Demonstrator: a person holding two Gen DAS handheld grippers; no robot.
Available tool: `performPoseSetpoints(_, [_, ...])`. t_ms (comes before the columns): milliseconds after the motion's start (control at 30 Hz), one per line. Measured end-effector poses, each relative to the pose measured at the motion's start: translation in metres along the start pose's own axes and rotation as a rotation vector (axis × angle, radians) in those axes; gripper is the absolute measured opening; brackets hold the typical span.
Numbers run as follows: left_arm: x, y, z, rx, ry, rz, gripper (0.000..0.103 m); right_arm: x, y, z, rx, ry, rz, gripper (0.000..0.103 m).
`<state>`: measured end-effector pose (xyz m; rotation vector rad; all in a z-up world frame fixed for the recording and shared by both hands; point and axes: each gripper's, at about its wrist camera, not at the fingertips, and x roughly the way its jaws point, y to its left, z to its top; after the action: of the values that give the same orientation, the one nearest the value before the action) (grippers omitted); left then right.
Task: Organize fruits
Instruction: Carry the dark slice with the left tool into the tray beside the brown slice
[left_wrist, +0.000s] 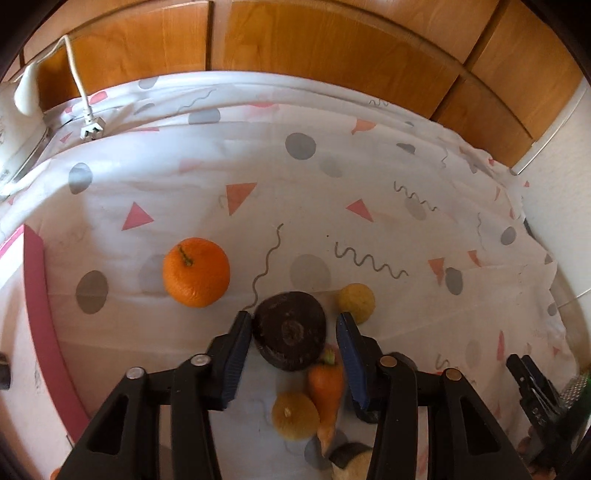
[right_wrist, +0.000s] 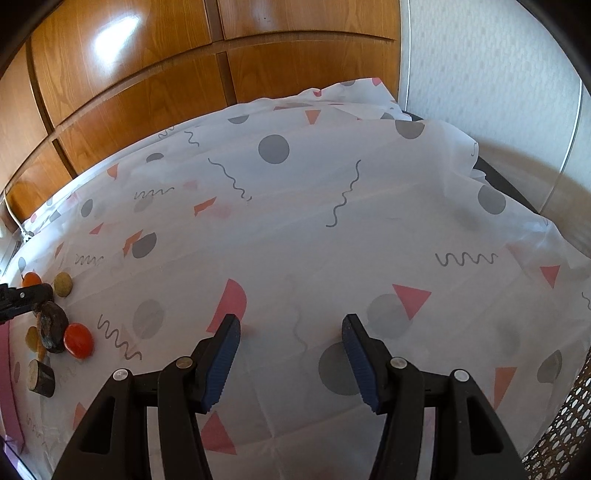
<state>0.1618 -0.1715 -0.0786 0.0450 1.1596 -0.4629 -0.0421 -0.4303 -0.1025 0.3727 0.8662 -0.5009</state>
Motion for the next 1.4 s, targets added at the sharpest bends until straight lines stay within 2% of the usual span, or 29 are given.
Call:
performPoseSetpoints(167, [-0.01,0.004,-0.007,-0.004,-0.031,-0.016,0.042,0.001,0.001,0.0,-0.004,-0.002,-0.008,0.058])
performPoseSetpoints(433, [-0.072,0.027,-0.024,-0.065,-0.163,-0.029,0.042,0.0,0.004,-0.003,-0.029,-0.012,-0.026,0.059])
performPoseSetpoints(633, [-0.111,0.068,-0.036,-0.146,-0.243,0.016,0.042,-0.001,0.006,-0.004,-0.045,-0.013,-0.038,0.059])
performPoseSetpoints(833, [-0.142,0.136,-0.058,-0.289,-0.297,0.1,0.042,0.0,0.009,-0.005,-0.069,-0.012,-0.053,0.06])
performPoseSetpoints(1067, [-0.147,0.196,-0.09,-0.392,-0.277,0.216,0.042,-0.001,0.013,-0.004,-0.078,-0.006,-0.057,0.06])
performPoseSetpoints(1400, [-0.129,0.222,-0.116,-0.457,-0.235,0.267,0.042,-0.004,0.025,-0.008,-0.122,0.004,-0.051,0.06])
